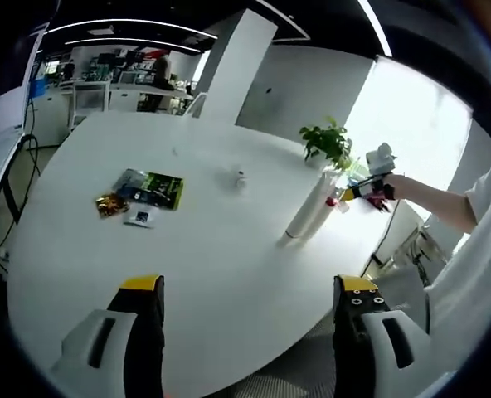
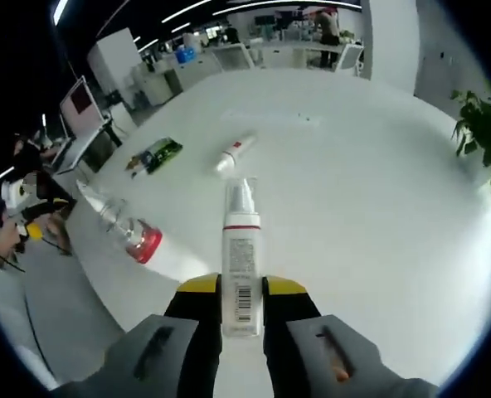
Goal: Arrange the skincare products in the storage area until every visible bottle or jar stands upright without overlapping.
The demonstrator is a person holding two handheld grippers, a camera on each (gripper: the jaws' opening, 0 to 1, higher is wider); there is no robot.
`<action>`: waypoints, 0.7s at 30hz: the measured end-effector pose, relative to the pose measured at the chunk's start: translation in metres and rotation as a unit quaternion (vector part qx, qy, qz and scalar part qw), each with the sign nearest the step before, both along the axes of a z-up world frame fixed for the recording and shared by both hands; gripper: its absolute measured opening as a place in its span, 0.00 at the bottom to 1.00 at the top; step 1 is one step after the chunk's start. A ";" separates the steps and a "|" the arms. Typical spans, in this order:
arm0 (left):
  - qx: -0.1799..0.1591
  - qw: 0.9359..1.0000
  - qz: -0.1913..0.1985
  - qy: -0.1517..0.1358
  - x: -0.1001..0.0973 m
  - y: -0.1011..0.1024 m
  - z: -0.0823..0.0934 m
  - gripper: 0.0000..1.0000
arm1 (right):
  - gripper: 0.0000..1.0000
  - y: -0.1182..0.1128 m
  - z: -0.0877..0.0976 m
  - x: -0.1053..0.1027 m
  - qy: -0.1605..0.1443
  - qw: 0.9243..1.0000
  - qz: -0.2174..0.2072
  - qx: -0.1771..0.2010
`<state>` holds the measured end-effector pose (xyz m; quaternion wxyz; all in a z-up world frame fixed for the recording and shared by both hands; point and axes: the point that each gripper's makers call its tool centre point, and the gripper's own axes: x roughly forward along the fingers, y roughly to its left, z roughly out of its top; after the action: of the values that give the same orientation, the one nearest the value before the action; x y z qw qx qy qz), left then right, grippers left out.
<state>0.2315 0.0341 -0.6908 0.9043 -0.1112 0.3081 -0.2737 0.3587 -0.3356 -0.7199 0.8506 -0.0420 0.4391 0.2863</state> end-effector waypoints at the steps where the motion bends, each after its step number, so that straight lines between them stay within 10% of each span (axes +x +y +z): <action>1: 0.000 1.000 -0.006 -0.002 -0.002 -0.003 0.001 0.77 | 0.17 -0.002 0.004 -0.006 -0.005 1.000 -0.005 0.007; 15: -0.037 0.998 -0.048 -0.009 -0.019 -0.027 0.014 0.77 | 0.17 -0.003 0.044 -0.074 -0.058 0.991 -0.053 0.112; 21: -0.049 0.996 -0.066 -0.014 -0.025 -0.040 0.021 0.77 | 0.17 0.037 0.071 -0.102 -0.078 0.977 -0.019 0.199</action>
<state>0.2064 -0.0058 -0.6702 0.8819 -0.1308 0.2883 -0.3494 0.2564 -0.2990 -0.6489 0.8790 0.1137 0.3061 0.3475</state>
